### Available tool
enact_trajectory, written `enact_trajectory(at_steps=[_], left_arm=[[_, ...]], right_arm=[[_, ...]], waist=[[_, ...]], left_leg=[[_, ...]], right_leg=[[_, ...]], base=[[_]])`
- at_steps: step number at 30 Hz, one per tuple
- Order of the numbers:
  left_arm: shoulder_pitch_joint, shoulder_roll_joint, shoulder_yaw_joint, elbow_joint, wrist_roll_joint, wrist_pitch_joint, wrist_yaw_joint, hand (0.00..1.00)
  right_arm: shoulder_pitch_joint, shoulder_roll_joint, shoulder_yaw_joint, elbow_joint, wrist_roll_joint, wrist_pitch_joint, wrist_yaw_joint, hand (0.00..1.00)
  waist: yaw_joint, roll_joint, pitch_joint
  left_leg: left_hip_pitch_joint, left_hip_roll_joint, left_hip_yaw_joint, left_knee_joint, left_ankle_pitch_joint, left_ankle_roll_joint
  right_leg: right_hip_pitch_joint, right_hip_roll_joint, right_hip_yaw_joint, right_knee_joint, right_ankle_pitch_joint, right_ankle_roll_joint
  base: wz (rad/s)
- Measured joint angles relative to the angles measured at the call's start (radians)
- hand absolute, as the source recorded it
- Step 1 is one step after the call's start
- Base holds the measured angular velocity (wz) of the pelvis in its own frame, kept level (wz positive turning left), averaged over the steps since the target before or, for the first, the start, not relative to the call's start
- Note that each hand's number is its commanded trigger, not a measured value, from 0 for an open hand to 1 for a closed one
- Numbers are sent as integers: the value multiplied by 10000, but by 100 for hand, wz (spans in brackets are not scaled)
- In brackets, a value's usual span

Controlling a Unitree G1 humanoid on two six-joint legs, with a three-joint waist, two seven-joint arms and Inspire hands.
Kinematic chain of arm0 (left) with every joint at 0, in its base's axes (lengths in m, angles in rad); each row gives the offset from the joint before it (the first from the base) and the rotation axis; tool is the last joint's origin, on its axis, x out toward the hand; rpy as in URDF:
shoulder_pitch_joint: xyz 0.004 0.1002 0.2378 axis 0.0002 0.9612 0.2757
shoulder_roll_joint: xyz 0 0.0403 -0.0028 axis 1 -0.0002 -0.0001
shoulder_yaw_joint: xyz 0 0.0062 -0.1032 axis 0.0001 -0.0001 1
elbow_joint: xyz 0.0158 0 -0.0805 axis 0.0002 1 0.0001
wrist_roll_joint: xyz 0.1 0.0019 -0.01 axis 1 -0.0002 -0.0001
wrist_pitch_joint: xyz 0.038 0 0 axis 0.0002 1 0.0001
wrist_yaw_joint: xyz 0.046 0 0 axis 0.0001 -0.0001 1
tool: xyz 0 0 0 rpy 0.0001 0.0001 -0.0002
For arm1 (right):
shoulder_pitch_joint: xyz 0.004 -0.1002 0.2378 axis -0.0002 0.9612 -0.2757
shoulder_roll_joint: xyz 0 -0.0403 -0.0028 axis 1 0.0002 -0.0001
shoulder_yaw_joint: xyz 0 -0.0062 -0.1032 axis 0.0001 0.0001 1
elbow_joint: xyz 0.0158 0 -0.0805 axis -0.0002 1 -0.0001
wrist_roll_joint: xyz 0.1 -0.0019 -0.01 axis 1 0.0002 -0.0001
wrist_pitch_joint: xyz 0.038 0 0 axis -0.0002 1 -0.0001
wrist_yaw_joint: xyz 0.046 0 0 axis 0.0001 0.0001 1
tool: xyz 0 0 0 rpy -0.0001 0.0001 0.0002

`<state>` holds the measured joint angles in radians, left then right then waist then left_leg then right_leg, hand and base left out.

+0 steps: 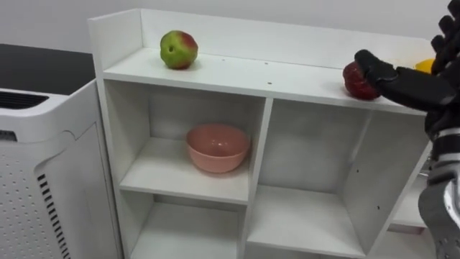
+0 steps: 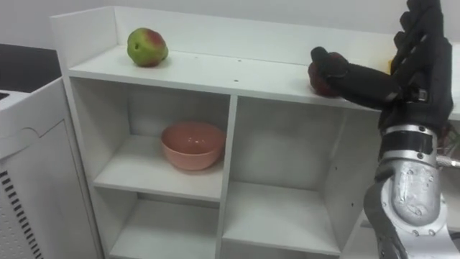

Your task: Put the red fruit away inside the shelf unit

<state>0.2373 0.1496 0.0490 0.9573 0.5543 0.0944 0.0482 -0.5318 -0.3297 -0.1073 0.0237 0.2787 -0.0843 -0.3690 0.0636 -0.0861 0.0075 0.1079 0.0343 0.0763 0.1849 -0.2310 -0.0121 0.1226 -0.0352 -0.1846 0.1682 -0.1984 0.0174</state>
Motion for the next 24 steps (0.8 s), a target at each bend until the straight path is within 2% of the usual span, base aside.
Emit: enact_trajectory(at_steps=[2, 6, 9, 14, 19, 24], left_arm=[[3, -1, -24, -208, -2, 96, -20, 0], [-5, 3, 4, -345, -3, 97, -143, 0], [3, 20, 102, -399, -7, 103, -229, 0], [174, 43, 344, -632, -5, 328, -513, 0], [239, 67, 488, -837, -5, 501, -607, 0], [294, 90, 473, -837, -38, 641, -584, 0]], right_arm=[[-1, -5, 19, 102, 13, 215, 140, 0], [0, -51, 91, 116, 36, 313, 447, 0], [-1, -289, 90, 160, 34, 417, 666, 0], [-1, -321, 84, 168, 73, 866, 1235, 0], [-290, -329, 88, 651, 62, 1129, 1720, 0], [-567, -339, 100, 1204, 69, 1483, 1763, 0]], waist=[[27, 28, 3], [118, 87, -42], [233, 65, -64], [270, -119, -152], [275, -279, -127], [271, -344, -145]], left_leg=[[-14, 5, 4, 0, 1, -1], [-2, 7, 6, -1, 2, -3], [2, 10, -21, -3, 3, -6], [-13, 40, -1, -5, 7, -12], [-93, 40, 1, 26, 12, -21], [-101, 41, -10, 27, 12, -21]], right_leg=[[-10, -8, -121, -1, 0, 0], [-6, -11, -162, 3, 0, 0], [12, -11, -236, 4, 0, 0], [-5, -8, -407, 6, 1, -1], [-55, -19, -468, 4, 7, -10], [-53, -35, -673, 4, 8, -13]], base=[[0], [0], [1], [0], [0], [0]])
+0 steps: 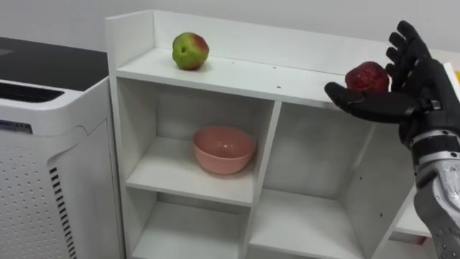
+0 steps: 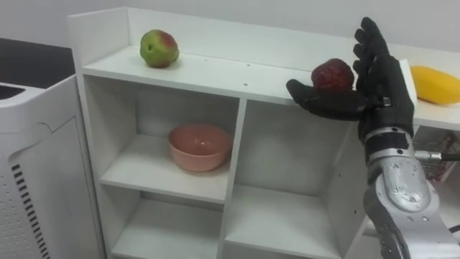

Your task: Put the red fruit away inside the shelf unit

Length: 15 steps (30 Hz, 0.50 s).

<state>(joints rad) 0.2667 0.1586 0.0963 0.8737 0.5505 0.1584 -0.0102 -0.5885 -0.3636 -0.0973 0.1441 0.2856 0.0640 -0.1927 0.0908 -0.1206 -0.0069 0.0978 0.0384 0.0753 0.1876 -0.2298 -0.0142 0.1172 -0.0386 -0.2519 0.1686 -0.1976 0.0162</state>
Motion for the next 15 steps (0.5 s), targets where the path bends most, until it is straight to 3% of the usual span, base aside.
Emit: enact_trajectory(at_steps=[10, 11, 12, 13, 14, 15], left_arm=[[31, 1, -21, 13, -24, 152, 238, 0], [36, 3, -21, 13, -34, 152, 308, 0], [44, 3, -21, 13, -57, 152, 321, 0], [46, 3, -24, 13, -94, 151, 370, 0], [38, 12, -24, 13, -95, 148, 392, 0], [41, 16, -24, 13, -95, 148, 392, 0]], right_arm=[[-12, -273, 216, 95, 114, 23, -7, 0], [-12, -281, 255, 95, 101, 22, -21, 17], [-12, -281, 271, 94, 88, 16, -25, 53], [-12, -281, 281, 94, 39, 9, -25, 81], [-12, -281, 296, 92, -11, -12, -32, 97], [-12, -282, 314, 91, -37, -25, -41, 100]], waist=[[0, -8, 20], [-1, -14, 26], [-5, -13, 35], [-2, -10, 60], [-5, -1, 86], [-6, 2, 91]], left_leg=[[26, -2, -38, -5, 0, 0], [24, -2, -31, -5, 0, 0], [25, -2, -31, -4, 0, 0], [24, -2, -30, 0, 0, 0], [21, -2, -25, 5, 0, 0], [21, -2, -17, 7, 0, 0]], right_leg=[[27, -1, -16, -8, 0, 1], [26, -1, -13, -8, 0, 0], [28, -1, -12, -8, 0, 0], [30, -1, -12, -5, 0, 0], [25, -2, -7, -4, 1, 0], [21, -2, 0, -4, 1, 0]], base=[[0], [0], [0], [0], [0], [0]])
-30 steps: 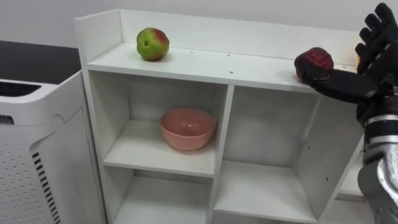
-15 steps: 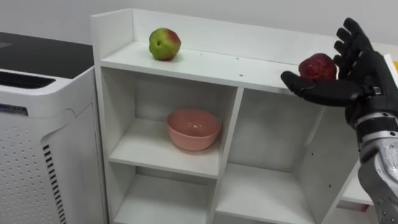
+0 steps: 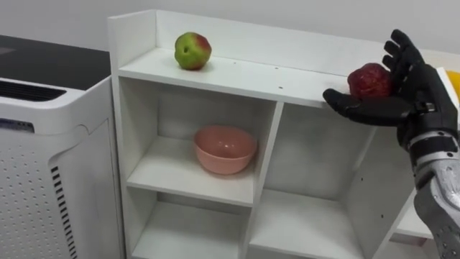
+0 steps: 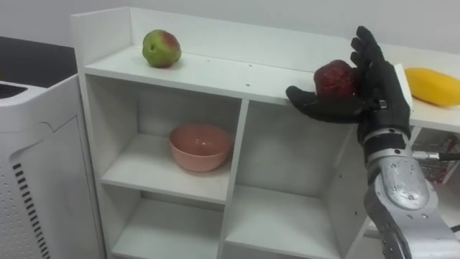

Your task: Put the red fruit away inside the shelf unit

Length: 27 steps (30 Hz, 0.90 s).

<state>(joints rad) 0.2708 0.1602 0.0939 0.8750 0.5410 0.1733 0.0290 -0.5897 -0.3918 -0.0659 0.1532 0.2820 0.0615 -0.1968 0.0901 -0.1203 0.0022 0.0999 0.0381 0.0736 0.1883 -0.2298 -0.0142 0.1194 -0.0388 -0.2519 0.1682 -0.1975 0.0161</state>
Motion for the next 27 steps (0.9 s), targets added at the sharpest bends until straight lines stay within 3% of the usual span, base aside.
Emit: enact_trajectory(at_steps=[12, 22, 27], left_arm=[[-86, 119, -316, 15, 1, -47, 8, 0], [-208, 123, -391, 90, -6, -56, -25, 0], [-208, 122, -388, 97, -4, -110, -6, 0]], right_arm=[[1, -3, 185, 80, -239, -388, 26, 100], [1, -4, 245, 79, -278, -486, 26, 100], [8, -3, 246, 37, -29, -492, 24, 100]], waist=[[-31, 99, 65], [-39, 168, 1], [-29, 263, 13]], left_leg=[[-4, -4, 8, 1, 0, 0], [14, -5, 10, 18, 0, 0], [80, -4, 7, 7, 0, 0]], right_leg=[[-2, -3, 11, -1, 0, -1], [15, -2, 51, -4, 6, -10], [80, 1, 57, -4, 6, -10]], base=[[0], [0], [0]])
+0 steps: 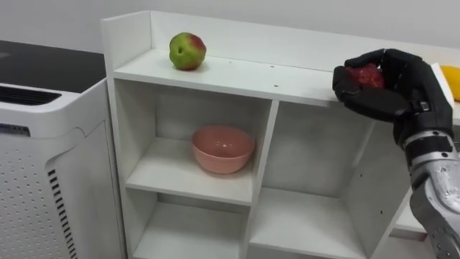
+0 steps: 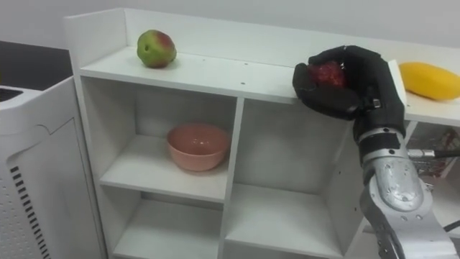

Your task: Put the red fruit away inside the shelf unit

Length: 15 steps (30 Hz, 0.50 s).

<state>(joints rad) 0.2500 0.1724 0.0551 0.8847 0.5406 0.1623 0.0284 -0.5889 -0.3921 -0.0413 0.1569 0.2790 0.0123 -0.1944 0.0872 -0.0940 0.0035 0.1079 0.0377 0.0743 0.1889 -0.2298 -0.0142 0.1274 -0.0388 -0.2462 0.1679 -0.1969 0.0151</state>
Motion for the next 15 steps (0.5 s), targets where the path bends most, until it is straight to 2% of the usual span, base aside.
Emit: enact_trajectory(at_steps=[4, 8, 11, 15], left_arm=[[-32, 0, -5, -2, 3, -44, 16, 0], [-24, 26, -26, -3, -2, -112, 95, 0], [-98, 41, -60, 136, 0, -165, 243, 0], [-174, 64, -71, 523, -1, -252, 379, 0]], right_arm=[[274, 2, 195, -568, 380, 3, 15, 100], [757, 18, 448, -1403, 1869, 6, 513, 100], [867, 39, 710, -1796, 3251, 35, 996, 100], [1257, 76, 1032, -2460, 4103, 22, 1579, 100]], waist=[[-29, 12, -10], [-50, 70, -18], [-26, 155, -69], [29, 200, -68]], left_leg=[[-82, 3, 14, 9, 0, -1], [-89, 2, 18, 0, 0, 0], [-55, 10, 47, -18, 1, -1], [39, 23, 62, -74, 2, -3]], right_leg=[[-79, 3, 15, -3, 0, 0], [-87, -1, 8, -4, 1, 0], [-84, 9, 122, -7, 1, 0], [-23, 30, 220, -11, 1, 0]], base=[[0], [0], [-3], [-1]])
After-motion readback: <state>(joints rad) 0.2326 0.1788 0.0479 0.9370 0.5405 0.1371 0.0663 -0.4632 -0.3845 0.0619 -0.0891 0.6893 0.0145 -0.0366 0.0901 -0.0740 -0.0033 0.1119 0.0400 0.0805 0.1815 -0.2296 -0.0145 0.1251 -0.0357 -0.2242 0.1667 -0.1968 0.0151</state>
